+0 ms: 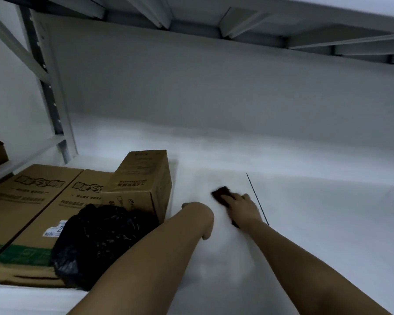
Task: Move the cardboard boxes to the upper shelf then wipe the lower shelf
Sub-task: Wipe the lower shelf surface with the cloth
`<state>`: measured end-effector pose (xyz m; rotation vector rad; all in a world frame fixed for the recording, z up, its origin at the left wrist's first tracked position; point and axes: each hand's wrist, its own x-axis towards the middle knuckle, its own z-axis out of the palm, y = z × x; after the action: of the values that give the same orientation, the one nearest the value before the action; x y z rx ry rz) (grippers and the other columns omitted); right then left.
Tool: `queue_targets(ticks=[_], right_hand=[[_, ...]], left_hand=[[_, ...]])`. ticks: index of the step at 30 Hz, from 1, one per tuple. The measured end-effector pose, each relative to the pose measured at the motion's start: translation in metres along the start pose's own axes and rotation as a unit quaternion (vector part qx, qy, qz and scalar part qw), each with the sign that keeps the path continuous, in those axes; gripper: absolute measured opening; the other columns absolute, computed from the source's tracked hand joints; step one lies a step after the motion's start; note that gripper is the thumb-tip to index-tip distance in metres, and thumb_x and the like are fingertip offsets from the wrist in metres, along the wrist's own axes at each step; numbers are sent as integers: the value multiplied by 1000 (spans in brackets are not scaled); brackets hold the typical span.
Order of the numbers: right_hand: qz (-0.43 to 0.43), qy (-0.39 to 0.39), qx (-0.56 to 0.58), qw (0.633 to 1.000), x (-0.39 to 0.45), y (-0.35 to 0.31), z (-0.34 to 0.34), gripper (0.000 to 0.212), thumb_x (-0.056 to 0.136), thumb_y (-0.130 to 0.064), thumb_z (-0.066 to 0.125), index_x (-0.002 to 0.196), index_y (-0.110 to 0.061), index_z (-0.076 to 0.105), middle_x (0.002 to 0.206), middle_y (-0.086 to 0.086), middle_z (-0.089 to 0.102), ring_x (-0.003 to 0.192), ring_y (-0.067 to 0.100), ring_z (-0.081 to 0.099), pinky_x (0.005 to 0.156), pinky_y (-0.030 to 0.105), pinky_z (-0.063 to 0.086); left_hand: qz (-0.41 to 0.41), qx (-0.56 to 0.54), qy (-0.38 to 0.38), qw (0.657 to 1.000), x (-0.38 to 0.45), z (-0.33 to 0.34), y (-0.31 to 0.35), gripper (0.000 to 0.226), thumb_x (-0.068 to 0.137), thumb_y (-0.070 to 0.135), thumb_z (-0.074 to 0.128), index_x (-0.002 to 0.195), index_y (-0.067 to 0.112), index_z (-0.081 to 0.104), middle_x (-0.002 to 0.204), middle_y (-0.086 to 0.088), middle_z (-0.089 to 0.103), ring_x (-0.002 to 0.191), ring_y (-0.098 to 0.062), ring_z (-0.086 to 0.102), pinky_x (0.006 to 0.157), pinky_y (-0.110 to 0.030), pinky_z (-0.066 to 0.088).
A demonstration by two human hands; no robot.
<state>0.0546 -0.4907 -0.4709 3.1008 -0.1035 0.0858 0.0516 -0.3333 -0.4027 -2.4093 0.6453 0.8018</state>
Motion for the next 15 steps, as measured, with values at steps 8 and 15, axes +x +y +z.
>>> queue_targets(ticks=[8,15], right_hand=[[45,-23,24,998,10,-49,1,57,94,-18,50,147,-19,29,150,13,31,127,36,34,97,37,39],[-150,-19,-20,988,3,-10,2,59,96,-10,43,151,-27,28,158,1,23,122,30,39,99,38,37]], left_hand=[[-12,-13,41,999,-2,-1,6,44,97,32,42,138,15,41,138,-6,43,127,-25,42,104,-37,32],[-20,-18,54,998,2,-2,12,50,96,33,44,141,14,36,141,-8,40,129,-26,41,107,-37,30]])
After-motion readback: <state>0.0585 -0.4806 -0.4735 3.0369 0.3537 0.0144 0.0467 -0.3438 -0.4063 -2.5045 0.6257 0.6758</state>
